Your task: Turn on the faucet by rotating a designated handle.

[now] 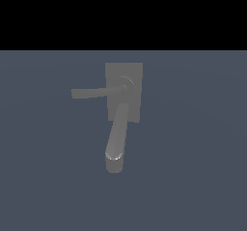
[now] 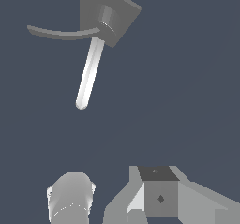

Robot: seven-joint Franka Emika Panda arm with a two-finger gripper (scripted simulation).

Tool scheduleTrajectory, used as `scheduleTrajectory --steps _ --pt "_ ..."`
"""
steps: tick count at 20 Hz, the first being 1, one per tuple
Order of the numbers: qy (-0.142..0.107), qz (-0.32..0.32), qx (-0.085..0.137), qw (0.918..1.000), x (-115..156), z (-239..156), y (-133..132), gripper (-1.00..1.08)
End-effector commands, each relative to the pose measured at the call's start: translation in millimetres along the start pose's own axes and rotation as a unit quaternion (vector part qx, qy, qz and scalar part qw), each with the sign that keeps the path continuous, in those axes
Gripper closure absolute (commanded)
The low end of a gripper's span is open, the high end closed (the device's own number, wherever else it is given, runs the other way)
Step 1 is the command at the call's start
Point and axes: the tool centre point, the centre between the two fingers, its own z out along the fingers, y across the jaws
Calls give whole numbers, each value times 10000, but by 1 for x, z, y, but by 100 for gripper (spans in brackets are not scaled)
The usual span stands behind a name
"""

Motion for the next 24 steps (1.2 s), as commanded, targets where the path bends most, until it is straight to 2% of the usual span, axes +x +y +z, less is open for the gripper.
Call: scheduleTrajectory --steps 1,7,13,19,24 --pt "-94 -109 -215 9997 7 10 4 108" --pt "-238 -299 -579 9976 18 25 9 108" --pt "-310 -405 -765 9958 24 33 11 108" --pt "-146 -340 -946 9948 26 23 15 108" --pt "121 -233 -1241 9919 28 7 21 108"
